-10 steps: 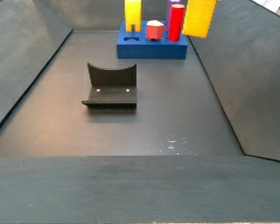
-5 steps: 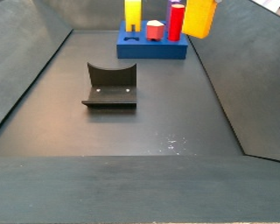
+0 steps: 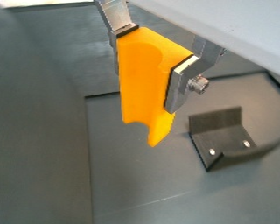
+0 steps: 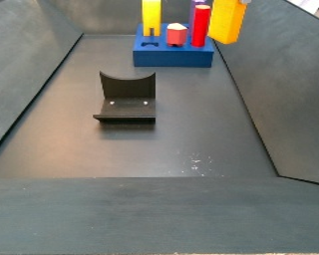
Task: Pick up the arch object. Move up. Rotate the arch object. Move to above the board. Insert the arch object.
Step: Rotate the arch object.
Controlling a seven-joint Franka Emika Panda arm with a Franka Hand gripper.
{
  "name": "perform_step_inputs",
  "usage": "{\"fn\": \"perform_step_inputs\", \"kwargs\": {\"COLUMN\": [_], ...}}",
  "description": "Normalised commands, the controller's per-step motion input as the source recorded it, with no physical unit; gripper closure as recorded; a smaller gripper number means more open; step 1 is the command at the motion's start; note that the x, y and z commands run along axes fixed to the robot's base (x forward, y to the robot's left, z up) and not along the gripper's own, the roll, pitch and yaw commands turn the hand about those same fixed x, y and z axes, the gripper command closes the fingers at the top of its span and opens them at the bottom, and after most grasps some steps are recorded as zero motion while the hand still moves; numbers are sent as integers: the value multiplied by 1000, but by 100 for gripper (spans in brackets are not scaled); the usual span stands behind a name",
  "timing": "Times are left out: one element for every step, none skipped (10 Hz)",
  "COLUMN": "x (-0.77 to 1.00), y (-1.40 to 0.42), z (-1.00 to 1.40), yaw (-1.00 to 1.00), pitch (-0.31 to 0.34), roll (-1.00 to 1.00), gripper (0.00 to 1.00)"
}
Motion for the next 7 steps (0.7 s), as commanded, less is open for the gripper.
{"fn": "perform_step_inputs", "kwargs": {"x": [34,35,35,35,35,35,35], "y": [12,12,12,13,13,13,13], "z": [-14,-13,-13,-12,-11,-10,-8], "yaw": [-1000,-1000,-1000,-1000,-1000,-1000,-1000], "pitch": [45,50,52,59,62,68,77], "roll": [-13,-14,-15,-17,-18,-19,-22], "gripper": [100,100,100,100,100,100,100]}}
